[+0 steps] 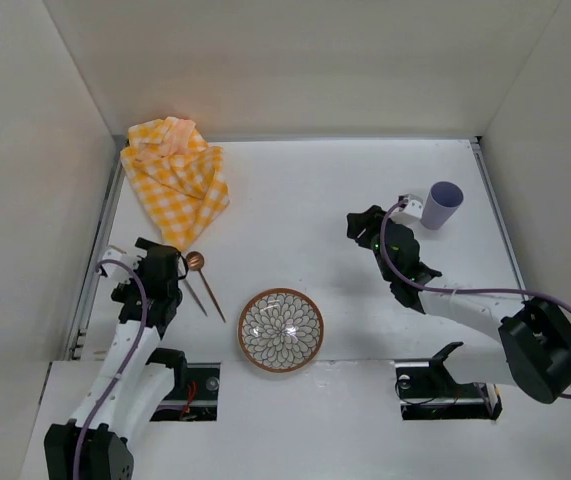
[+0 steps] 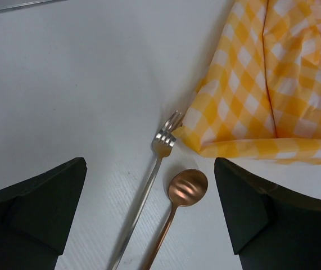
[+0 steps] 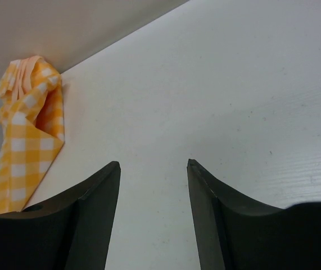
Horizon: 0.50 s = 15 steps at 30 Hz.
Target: Set the dinner table for one person
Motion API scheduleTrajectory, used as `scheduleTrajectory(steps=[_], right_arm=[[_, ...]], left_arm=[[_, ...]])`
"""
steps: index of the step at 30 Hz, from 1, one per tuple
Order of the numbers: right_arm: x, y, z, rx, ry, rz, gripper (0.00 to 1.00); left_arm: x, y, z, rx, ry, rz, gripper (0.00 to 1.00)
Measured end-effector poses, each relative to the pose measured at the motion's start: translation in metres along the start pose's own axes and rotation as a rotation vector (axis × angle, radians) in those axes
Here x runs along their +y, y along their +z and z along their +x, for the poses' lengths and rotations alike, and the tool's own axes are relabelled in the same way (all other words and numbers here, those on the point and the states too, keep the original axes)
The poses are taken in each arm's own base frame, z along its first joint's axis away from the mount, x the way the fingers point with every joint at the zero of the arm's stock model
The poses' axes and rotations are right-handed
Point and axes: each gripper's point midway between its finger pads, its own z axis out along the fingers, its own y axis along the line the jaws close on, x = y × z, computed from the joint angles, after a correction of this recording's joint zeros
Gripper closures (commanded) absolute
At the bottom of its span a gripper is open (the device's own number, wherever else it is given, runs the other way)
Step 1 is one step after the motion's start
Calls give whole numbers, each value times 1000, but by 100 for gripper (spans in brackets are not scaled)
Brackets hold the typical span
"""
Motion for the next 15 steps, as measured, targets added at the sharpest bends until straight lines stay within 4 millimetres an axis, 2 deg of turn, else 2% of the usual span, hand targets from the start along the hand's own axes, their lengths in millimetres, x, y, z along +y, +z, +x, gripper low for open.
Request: scheduleTrajectory(steps=[9, 12, 14, 15], right_arm=[[1, 1, 4, 13, 1, -6, 45], [2, 1, 5, 18, 1, -12, 64], [3, 1, 5, 21, 2, -17, 85], [3, 1, 6, 23, 0, -20, 90]], left_arm=[[-21, 1, 0, -7, 48, 63, 0], [-30, 3, 5, -3, 95, 86, 0], [-38, 5, 12, 8, 143, 103, 0], [-43, 6, 15, 13, 171, 111, 0]])
